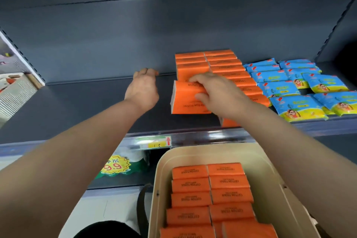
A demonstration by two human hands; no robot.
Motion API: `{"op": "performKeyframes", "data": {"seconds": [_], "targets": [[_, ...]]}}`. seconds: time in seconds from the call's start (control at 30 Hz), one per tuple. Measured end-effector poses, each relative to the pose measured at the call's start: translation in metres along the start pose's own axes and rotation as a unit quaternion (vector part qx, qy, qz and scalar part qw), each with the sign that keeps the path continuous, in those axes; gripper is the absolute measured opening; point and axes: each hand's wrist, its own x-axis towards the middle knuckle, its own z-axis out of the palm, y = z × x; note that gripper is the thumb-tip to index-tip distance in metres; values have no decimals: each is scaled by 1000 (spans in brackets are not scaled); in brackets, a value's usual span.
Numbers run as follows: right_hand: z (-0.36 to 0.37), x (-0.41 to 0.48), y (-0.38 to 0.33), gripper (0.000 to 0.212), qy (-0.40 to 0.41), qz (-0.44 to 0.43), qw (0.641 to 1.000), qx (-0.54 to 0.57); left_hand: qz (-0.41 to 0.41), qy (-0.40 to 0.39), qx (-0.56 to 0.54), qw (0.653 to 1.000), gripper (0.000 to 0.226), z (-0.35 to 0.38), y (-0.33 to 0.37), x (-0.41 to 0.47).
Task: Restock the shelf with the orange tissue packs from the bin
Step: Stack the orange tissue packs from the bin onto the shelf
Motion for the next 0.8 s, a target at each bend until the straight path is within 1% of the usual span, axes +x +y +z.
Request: {"op": "performKeyframes", "data": {"seconds": [0.1, 0.27, 0.43, 0.53, 0.63, 0.73, 0.8], "targets": [[7, 40, 9, 45, -2, 26, 999, -39, -2, 9, -19, 1000, 49, -6, -4, -1], [34, 76, 16, 48, -21, 84, 984, -155, 0, 6, -27, 1000, 48, -7, -13, 4], [47, 110, 22, 52, 12, 114, 979, -166, 13, 20, -57, 998, 46, -1, -21, 22], [57, 119, 24, 57, 35, 121, 979, -159, 20, 20, -69, 997, 46, 11, -26, 25], [68, 122, 25, 59, 36, 119, 980, -154, 26, 17, -76, 997, 46, 21, -32, 25], [66, 123, 21, 61, 39, 91, 983, -157, 38, 25, -81, 996, 45, 21, -32, 27], [60, 115, 13, 58, 52, 61, 983, -166, 45, 29, -87, 995, 44, 17, -29, 25]]}}
